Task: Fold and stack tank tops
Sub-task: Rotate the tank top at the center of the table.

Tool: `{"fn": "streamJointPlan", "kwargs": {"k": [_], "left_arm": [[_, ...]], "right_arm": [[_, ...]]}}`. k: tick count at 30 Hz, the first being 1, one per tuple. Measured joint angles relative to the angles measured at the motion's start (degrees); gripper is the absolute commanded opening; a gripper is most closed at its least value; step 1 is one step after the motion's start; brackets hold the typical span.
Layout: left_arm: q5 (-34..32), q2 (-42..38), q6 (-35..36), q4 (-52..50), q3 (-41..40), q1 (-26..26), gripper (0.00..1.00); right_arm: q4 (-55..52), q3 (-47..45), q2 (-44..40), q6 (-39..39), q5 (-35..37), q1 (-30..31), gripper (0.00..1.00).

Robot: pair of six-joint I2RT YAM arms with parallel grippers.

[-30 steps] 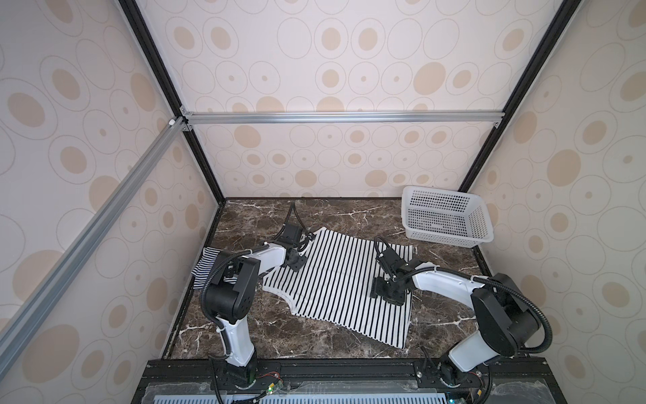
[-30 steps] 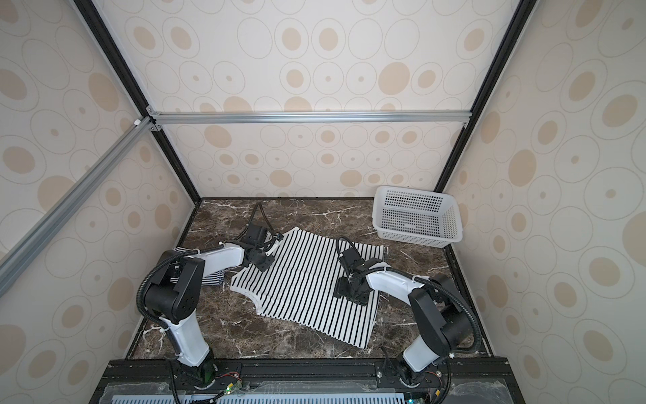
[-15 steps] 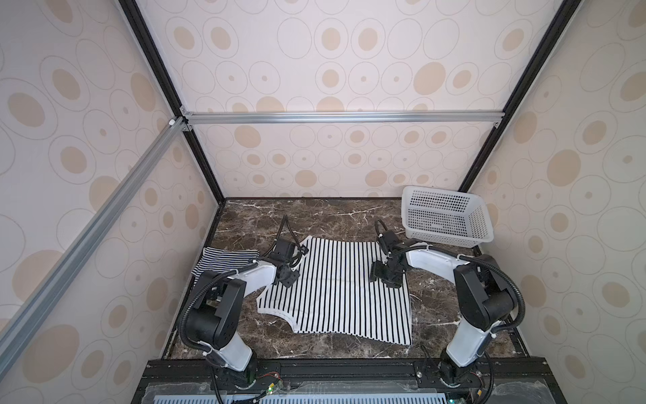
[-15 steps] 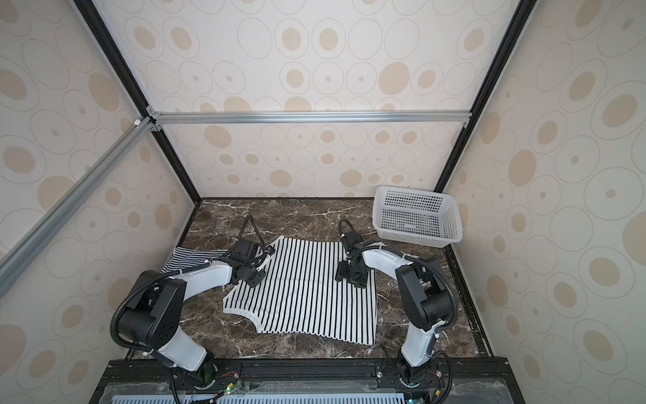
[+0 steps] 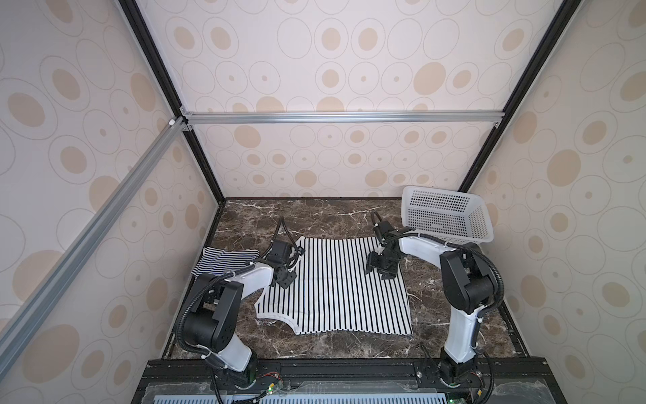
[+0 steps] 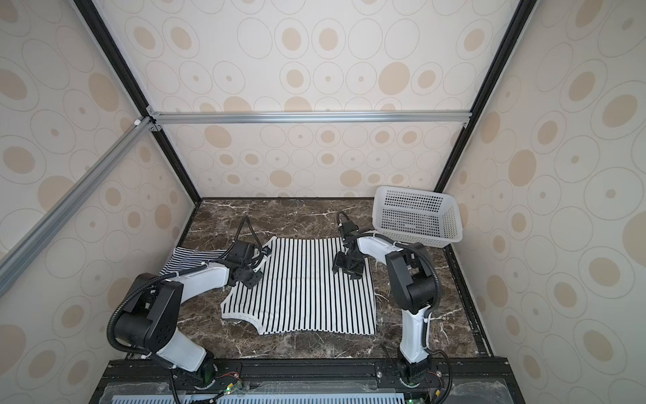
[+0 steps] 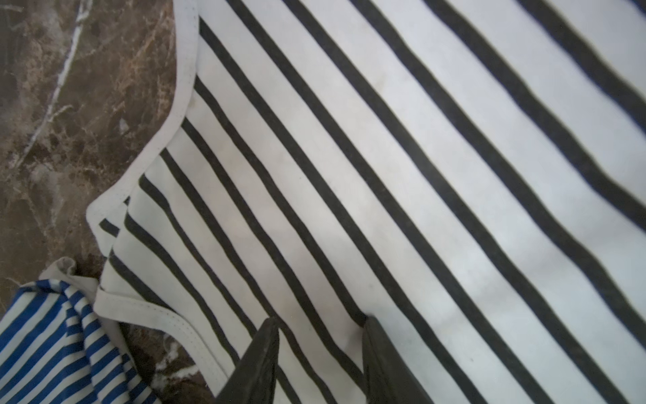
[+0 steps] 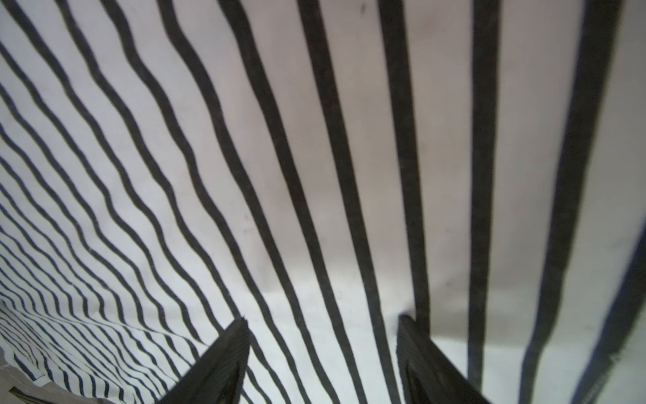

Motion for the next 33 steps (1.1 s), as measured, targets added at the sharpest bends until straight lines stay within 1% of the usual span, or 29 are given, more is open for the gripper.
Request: {"fn": "streamJointPlan", "kwargs": {"k": [5,10,15,18,21,25,29,31,33], "left_arm": [[-0.26,4.22,-0.2,-0.44,4.79,0.13,0.4],[-0.22,8.74,-0.57,-0.7,10.14,0.17,0.39],[0.24,9.33,-0.98,-1.05,10.91,0.37,0.39],[0.39,9.27,-1.22,-1.09,10.88,0.37,0.39],[0.17,8.87,-1.25,-0.96,10.34,0.37,0.4],[0.04,8.79,-1.25,-1.16,10.32,0.37,0.39],[0.17,8.81,-1.25,-2.6,10.93,0.44,0.39],[0.7,8.74,-1.29,-3.85,11.34,0.48,0.39],[1.84,8.09,-1.31,-5.57,11.41,0.55,0.39]], "right_arm": [[-2.14,2.23,1.66,-0.42,-2.05,-1.11,0.69],[-3.26,7.78,5.25,-1.73,-2.56,-2.54,0.7],[-3.15,13.42,8.9,-2.71,-2.78,-4.39,0.69],[-2.93,14.69,9.66,-2.99,-2.78,-4.83,0.69],[-1.84,13.55,9.01,-3.02,-2.8,-4.87,0.7],[1.05,8.57,5.77,-3.1,-2.8,-4.87,0.7],[2.1,4.39,2.73,-4.94,-2.95,-4.83,0.7],[2.4,2.03,0.66,-5.81,-2.86,-4.76,0.7],[2.36,-0.66,-3.21,-6.45,-2.27,-4.63,0.71]]}}
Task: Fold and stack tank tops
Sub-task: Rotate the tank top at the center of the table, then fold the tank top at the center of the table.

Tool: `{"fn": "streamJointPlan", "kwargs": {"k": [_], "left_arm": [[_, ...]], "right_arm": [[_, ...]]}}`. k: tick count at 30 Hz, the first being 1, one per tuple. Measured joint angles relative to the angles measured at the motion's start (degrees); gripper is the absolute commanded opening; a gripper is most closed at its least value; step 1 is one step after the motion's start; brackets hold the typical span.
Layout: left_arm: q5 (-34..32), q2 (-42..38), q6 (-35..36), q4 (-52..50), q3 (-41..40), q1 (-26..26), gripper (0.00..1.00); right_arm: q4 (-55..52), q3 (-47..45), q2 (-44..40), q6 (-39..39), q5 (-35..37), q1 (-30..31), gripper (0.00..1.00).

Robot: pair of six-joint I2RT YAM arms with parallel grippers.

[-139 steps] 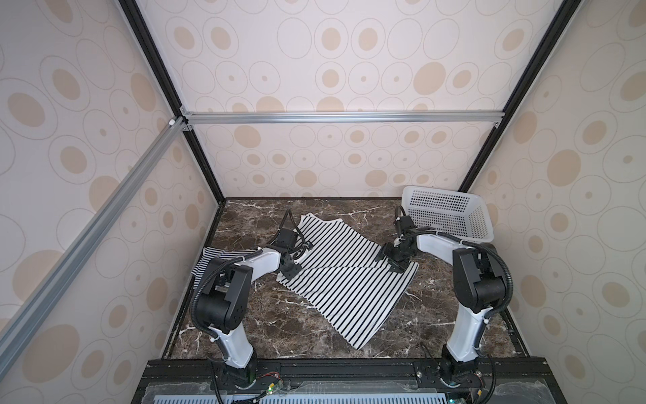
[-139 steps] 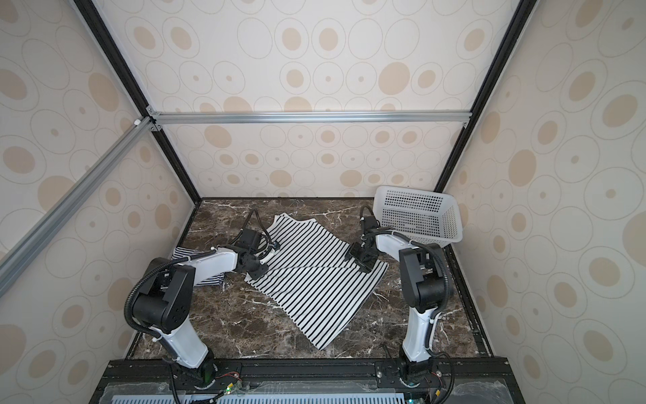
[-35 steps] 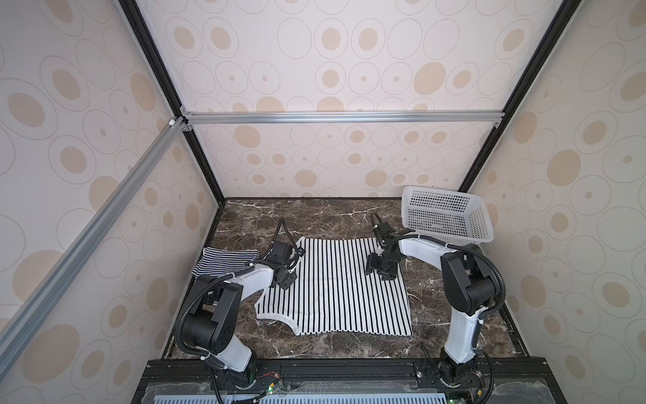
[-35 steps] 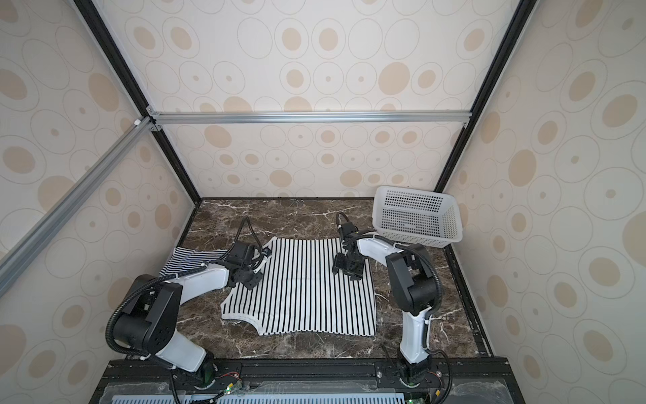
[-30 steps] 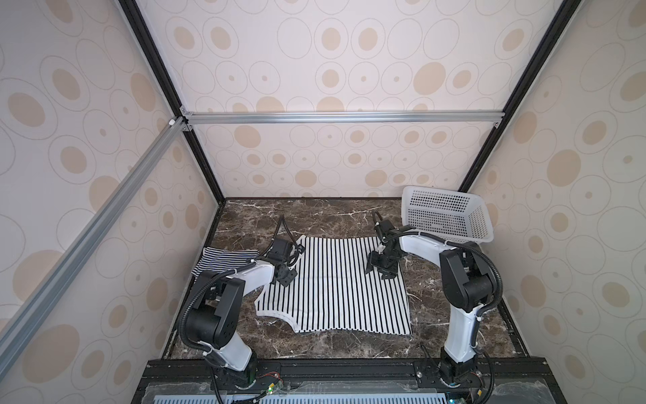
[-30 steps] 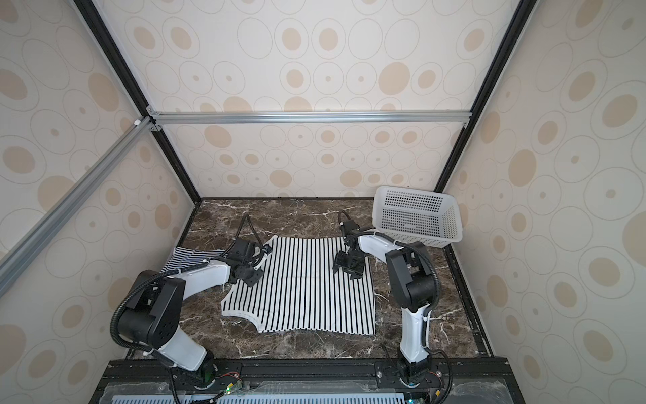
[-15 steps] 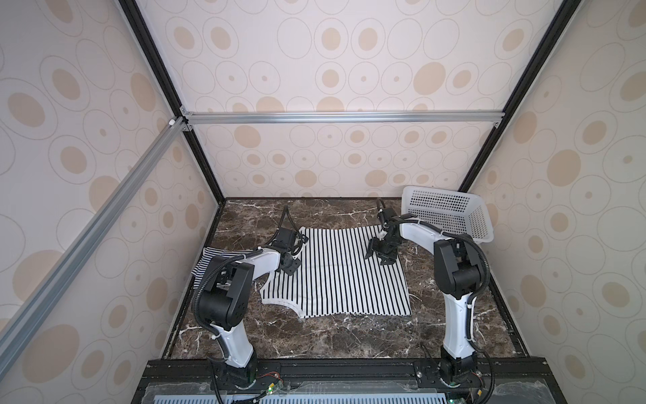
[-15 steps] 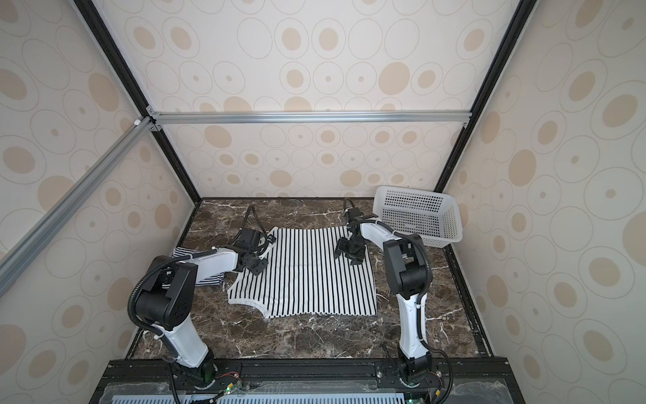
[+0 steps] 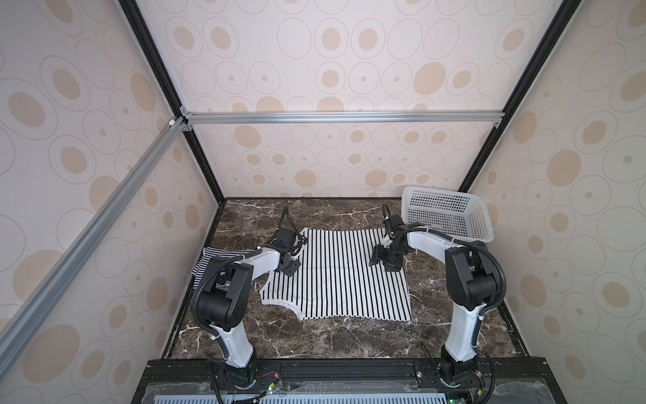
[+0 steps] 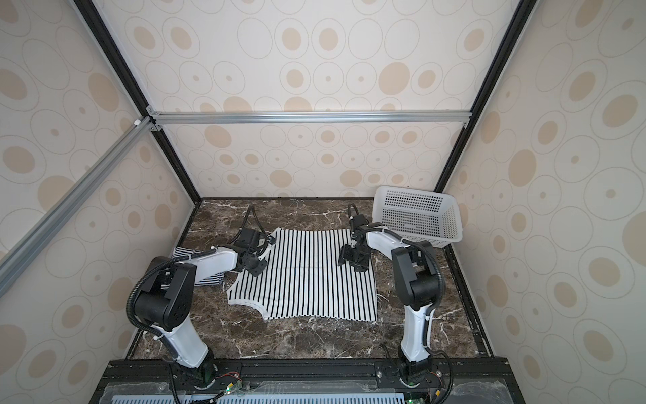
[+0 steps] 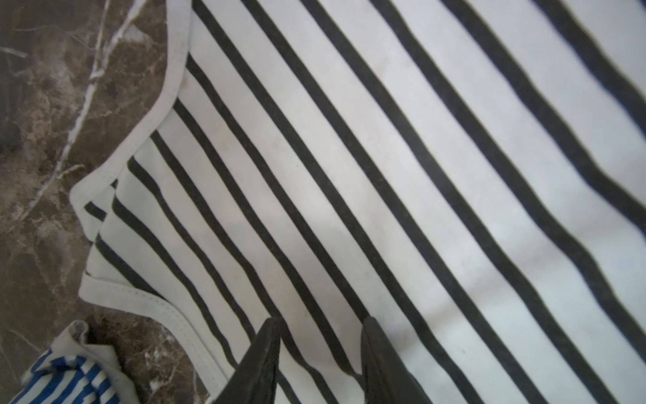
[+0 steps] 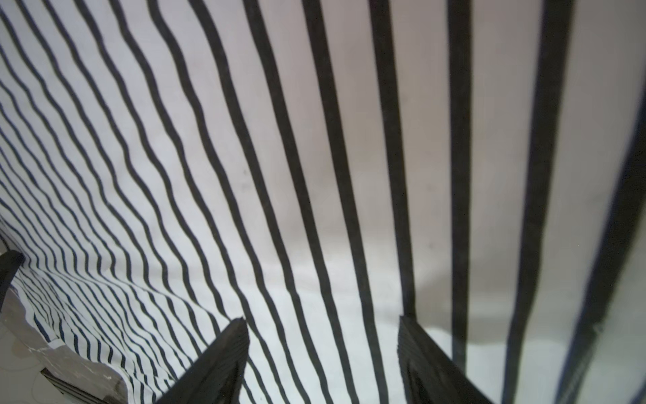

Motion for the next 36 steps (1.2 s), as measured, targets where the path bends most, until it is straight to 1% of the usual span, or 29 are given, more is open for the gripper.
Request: {"fn": "streamJointPlan", "kwargs": {"k": [4,9,11,15,21,24,28,32,36], "left_arm": [[2.4,-3.56,0.07,-3.91,-0.22,0.04,0.4],[4.76,-14.47,0.61,-4.17,-4.0,0.04,0.42],[5.62,-18.34,0.79,-4.04,-5.97,0.04,0.43],[7.61,-23.45,1.33,-3.69,-9.9,0.04,0.44],[11.13,-26.99,2.54,-3.98,-13.57,0.02,0.44],[12.87,-27.8,3.15,-3.96,-14.43,-0.26,0.44],[14.1,-28.52,4.2,-4.0,-16.11,-1.14,0.44],[14.73,-28.92,4.63,-4.07,-17.25,-1.88,0.44],[15.19,-29.4,4.76,-4.0,-17.51,-2.19,0.43]], "right_arm": [[-0.07,-3.91,-10.12,0.02,2.36,0.15,0.71],[0.13,-13.29,-25.73,1.99,5.57,0.17,0.71],[-0.74,-17.35,-30.1,3.15,6.14,0.2,0.7],[-2.71,-25.38,-36.44,5.7,7.1,0.24,0.67],[-5.38,-34.67,-44.89,9.81,8.33,1.03,0.62],[-7.45,-37.09,-48.15,11.67,9.49,1.64,0.62],[-8.72,-38.51,-49.18,13.29,10.62,1.79,0.59],[-9.07,-40.33,-49.18,14.64,11.1,2.19,0.51],[-8.17,-41.81,-48.89,15.67,10.82,2.32,0.47]]}}
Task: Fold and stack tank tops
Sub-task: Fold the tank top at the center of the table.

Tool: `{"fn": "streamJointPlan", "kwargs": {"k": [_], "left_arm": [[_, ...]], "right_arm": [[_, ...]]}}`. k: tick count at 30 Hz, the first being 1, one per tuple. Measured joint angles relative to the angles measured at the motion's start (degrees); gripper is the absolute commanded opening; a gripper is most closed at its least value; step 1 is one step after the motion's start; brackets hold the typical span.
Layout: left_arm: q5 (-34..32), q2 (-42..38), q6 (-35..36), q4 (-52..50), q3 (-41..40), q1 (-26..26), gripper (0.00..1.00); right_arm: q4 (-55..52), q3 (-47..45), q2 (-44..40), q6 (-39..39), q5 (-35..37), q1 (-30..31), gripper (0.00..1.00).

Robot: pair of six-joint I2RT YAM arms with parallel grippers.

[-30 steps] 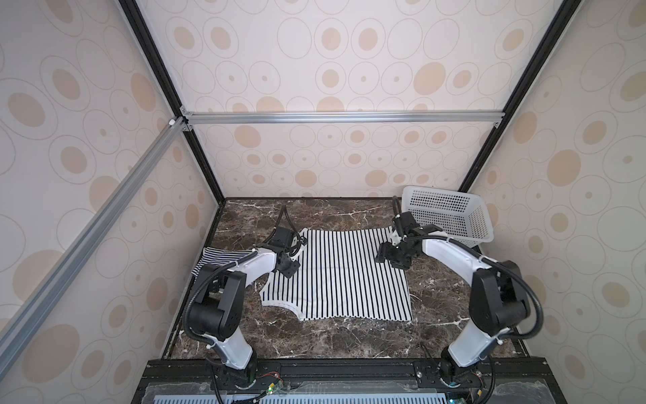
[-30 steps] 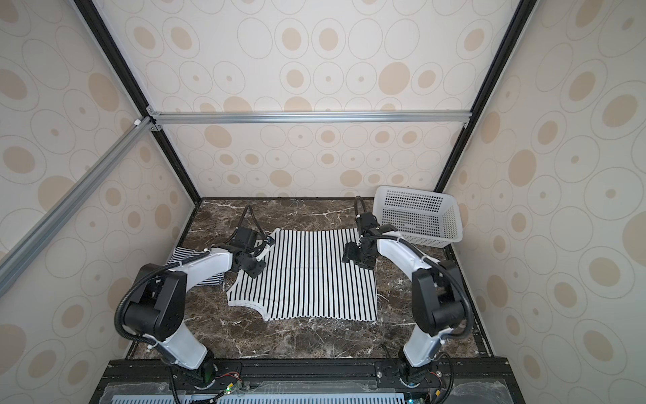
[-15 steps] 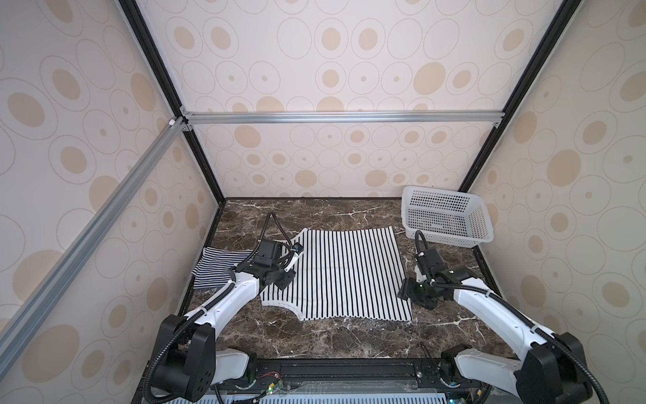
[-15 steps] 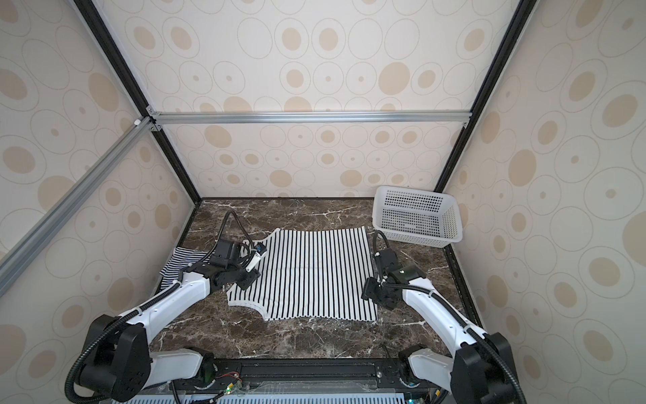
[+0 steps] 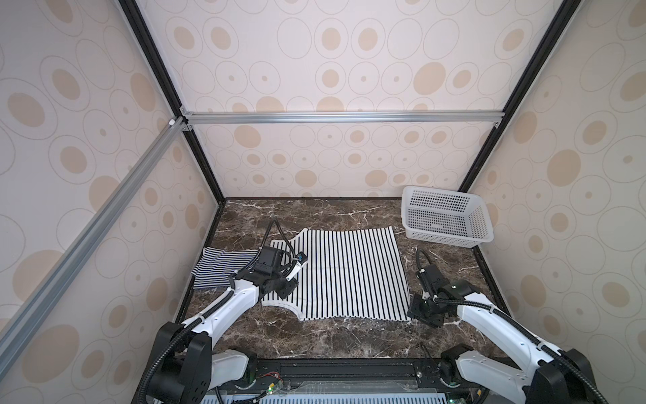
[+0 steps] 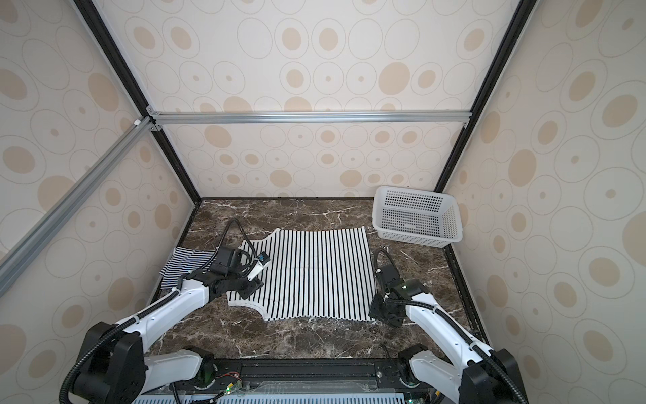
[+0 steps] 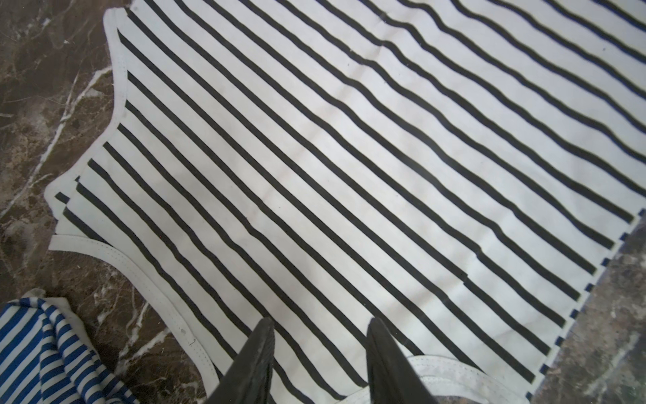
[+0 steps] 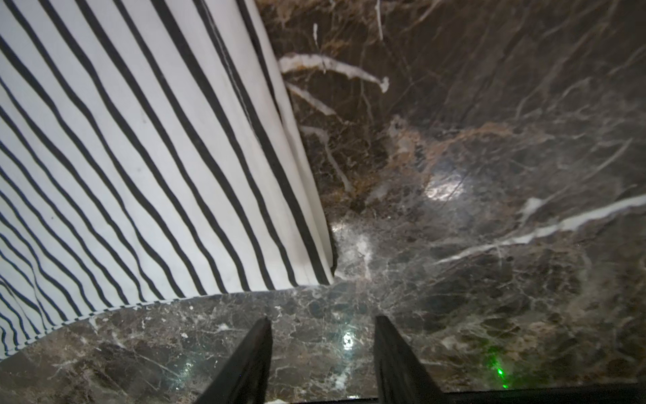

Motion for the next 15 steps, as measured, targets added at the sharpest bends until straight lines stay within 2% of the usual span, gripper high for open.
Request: {"fn": "streamJointPlan", "kwargs": {"k": [8,15], "left_arm": [[0.44,0.0,-0.02,0.35,-0.81,-0.37,0.43],[0.68,-0.02,-0.04,0.31,-1.57,-0.61,0.43]], "right_arm": [[4.42,-1.09,4.42,1.14,-0.83,0.04,0.45],[5.57,-1.09,8.52,1.05,-0.42,0.04,0.38]]}}
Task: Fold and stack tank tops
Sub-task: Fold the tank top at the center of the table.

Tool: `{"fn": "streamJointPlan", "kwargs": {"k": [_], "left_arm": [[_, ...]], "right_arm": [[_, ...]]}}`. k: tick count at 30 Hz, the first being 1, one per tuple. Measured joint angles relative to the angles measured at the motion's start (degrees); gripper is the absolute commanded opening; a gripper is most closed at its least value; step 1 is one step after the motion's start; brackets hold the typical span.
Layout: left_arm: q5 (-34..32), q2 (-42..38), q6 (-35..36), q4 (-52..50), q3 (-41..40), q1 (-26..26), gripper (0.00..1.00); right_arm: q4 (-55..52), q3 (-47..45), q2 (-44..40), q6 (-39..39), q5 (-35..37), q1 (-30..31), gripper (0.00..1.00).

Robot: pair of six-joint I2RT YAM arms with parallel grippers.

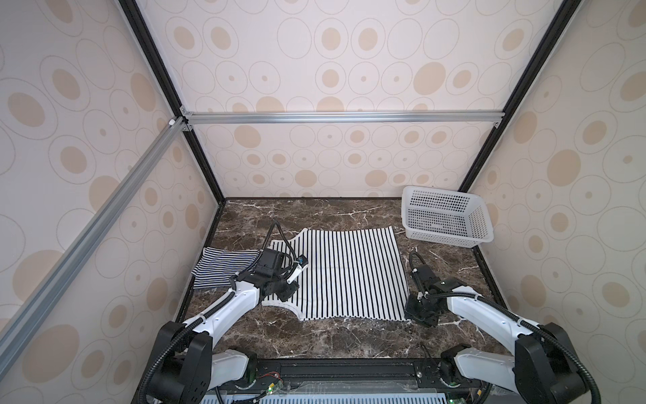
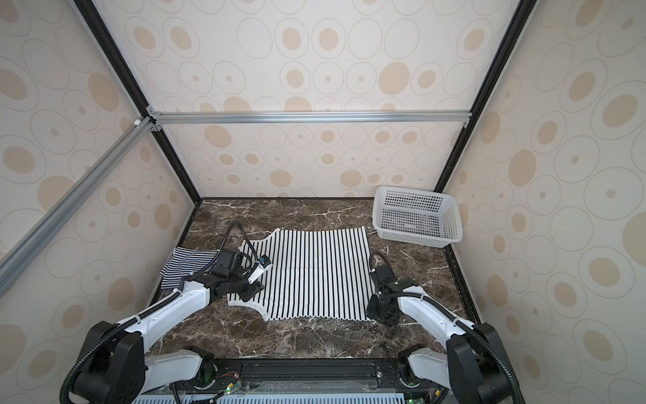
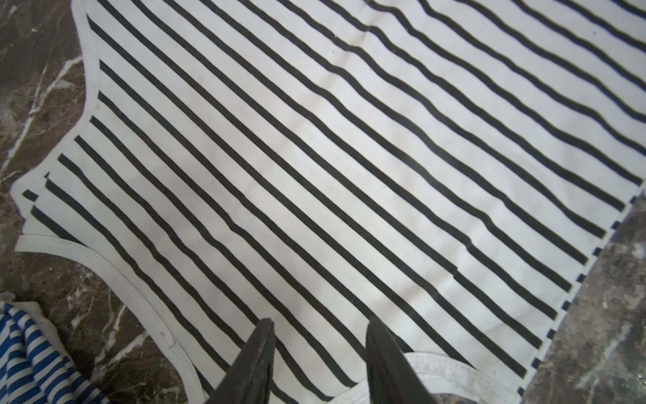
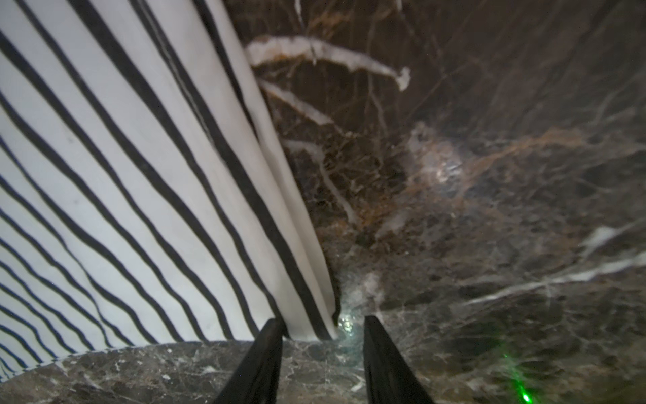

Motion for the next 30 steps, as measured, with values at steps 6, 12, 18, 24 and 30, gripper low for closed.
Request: {"fn": "streamJointPlan", "kwargs": {"k": [6,12,18,24,30], "left_arm": [[0.39,0.0,0.04,-0.09,-0.09,-0.74,0.43],[0.13,0.0,0.04,-0.11,-0.09,-2.49,0.43],[-0.07,0.0,0.04,-0.26,-0.09,-3.32,0.43],[-0.15,0.0,0.07,-0.92,-0.09,-4.33,0.44],[-1.03,0.0,0.13,-1.81,-0.15,-6.6,0.44]], "right_arm": [[0.24,0.0,0.02,0.04,0.13,0.04,0.37],[0.9,0.0,0.96,0.02,0.13,0.37,0.36],[2.05,0.02,3.21,0.02,0.24,0.92,0.36],[1.66,0.81,4.68,0.04,0.59,1.11,0.32],[0.48,1.25,5.62,0.44,2.23,1.33,0.15]]}}
